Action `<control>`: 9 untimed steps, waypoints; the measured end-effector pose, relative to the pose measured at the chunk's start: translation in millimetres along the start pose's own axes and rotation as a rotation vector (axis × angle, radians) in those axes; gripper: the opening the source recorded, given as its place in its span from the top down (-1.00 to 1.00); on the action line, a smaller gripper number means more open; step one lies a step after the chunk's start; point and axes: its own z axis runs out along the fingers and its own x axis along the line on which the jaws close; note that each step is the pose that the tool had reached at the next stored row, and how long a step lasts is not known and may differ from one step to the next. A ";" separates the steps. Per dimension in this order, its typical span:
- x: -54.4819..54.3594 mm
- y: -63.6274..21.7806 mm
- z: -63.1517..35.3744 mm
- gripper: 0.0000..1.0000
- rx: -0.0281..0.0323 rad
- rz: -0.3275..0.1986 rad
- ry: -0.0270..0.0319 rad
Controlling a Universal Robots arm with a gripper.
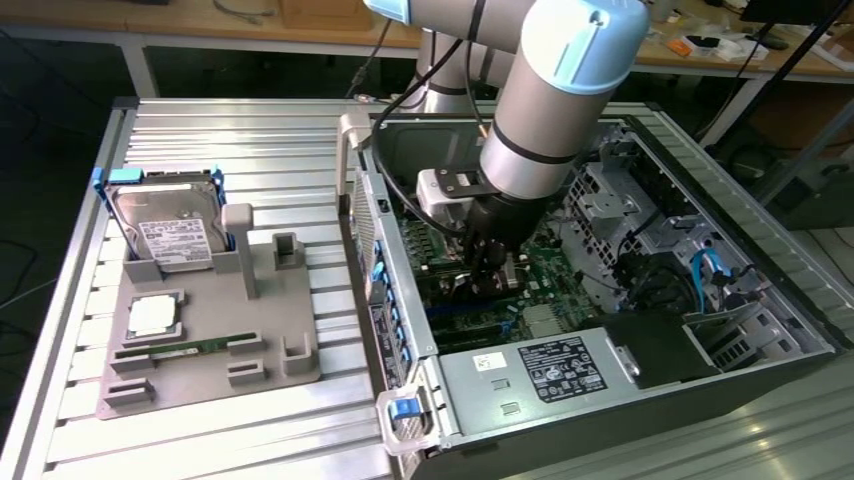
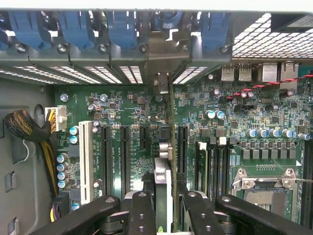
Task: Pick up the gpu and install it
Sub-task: 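Insert the gpu into the slot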
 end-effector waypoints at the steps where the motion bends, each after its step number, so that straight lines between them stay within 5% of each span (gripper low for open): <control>1: 0.0 0.0 0.0 0.46 0.0000 0.000 0.0000; 9: 0.0 0.4 0.8 0.46 -0.0001 0.000 0.0002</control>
